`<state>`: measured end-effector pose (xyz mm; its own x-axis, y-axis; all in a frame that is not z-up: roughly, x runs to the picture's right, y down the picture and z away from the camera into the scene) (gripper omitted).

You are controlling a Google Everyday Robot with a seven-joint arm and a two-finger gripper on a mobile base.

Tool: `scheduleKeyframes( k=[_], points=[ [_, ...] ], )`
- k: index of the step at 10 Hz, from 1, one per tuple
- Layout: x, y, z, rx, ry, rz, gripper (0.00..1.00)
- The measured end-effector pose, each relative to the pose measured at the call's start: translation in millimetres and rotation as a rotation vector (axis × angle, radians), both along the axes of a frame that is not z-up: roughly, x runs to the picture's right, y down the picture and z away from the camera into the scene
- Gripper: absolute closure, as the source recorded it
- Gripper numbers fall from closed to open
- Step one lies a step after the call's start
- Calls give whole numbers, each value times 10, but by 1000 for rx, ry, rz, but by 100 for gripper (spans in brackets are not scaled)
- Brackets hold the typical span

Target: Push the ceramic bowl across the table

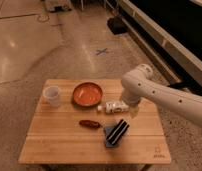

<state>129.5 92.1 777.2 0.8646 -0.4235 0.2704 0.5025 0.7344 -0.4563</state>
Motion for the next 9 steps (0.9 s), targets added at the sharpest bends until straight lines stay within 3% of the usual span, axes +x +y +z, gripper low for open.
scheduleKeyframes(
  k=[5,9],
  points=[
    [-662,-307,475,16,-1,-38,32],
    [-991,-323,769,10,16,-54,32]
  ],
)
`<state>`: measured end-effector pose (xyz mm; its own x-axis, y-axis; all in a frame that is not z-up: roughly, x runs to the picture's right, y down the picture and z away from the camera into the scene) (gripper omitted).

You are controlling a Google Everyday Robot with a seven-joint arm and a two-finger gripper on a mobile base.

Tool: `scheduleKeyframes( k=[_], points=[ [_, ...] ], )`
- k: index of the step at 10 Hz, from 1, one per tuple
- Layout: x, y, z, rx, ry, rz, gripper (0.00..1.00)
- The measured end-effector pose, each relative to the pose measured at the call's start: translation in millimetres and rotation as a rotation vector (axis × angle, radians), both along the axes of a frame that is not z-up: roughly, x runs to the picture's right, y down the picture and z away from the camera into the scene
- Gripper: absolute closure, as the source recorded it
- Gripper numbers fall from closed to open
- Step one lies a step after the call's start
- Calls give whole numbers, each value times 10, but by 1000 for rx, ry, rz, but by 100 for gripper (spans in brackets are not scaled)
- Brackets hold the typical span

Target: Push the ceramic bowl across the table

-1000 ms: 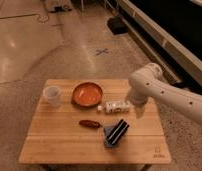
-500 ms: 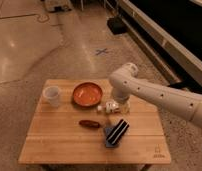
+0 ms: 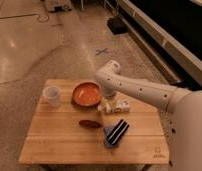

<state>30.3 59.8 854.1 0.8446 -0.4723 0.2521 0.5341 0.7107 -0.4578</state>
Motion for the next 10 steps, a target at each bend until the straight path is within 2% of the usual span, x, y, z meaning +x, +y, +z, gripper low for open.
scheduleKeyframes(
  k=[1,4,5,8,10],
  points=[
    [-109,-91,153,-2,6,-5,32],
    [-199,-341,483,0,18,-7,32],
    [-236,-359,526,0,18,-8,32],
    [-331,-210,538,3,24,-13,32],
    [-403,-146,679,5,21,-12,32]
  ],
)
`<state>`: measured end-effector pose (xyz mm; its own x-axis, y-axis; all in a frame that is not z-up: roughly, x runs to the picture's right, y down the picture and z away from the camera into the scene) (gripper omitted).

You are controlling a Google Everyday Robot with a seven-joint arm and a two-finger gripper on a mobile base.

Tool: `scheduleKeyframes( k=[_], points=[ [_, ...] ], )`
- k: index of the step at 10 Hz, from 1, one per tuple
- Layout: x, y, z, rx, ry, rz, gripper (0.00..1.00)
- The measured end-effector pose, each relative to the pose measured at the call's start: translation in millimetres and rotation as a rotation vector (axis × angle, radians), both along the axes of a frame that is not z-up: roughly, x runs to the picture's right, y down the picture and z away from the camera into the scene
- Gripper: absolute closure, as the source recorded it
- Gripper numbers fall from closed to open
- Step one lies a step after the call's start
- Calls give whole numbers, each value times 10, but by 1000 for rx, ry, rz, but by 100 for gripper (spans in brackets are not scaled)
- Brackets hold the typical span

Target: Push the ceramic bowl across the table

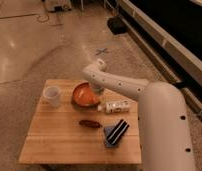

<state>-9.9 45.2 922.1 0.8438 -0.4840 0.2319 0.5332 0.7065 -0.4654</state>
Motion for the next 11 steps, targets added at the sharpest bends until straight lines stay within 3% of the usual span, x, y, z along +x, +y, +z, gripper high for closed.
scheduleKeyframes(
  k=[2,5,11],
  points=[
    [-78,-7,77,0,-2,-5,32],
    [-85,201,-150,23,7,-13,32],
    [-147,400,-351,46,22,-19,32]
  ],
)
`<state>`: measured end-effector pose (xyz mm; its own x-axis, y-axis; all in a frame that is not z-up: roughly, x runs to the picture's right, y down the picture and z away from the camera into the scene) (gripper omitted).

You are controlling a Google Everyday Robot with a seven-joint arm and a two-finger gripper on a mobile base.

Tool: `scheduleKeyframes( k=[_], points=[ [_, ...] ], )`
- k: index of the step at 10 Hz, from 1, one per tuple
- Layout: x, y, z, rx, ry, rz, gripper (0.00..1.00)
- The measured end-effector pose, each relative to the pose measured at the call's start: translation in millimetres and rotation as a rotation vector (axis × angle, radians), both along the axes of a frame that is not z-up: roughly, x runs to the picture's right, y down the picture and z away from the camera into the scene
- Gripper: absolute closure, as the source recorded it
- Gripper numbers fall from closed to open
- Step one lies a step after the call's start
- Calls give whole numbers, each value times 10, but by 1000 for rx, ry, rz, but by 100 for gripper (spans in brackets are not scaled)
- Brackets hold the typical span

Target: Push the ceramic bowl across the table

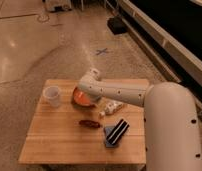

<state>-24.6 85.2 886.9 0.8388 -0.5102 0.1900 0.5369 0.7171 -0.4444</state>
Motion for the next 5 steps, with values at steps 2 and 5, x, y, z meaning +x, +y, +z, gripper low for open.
scheduleKeyframes(
  k=[2,5],
  points=[
    [-58,61,-60,8,5,-2,32],
    [-202,221,-192,14,7,-10,32]
  ],
)
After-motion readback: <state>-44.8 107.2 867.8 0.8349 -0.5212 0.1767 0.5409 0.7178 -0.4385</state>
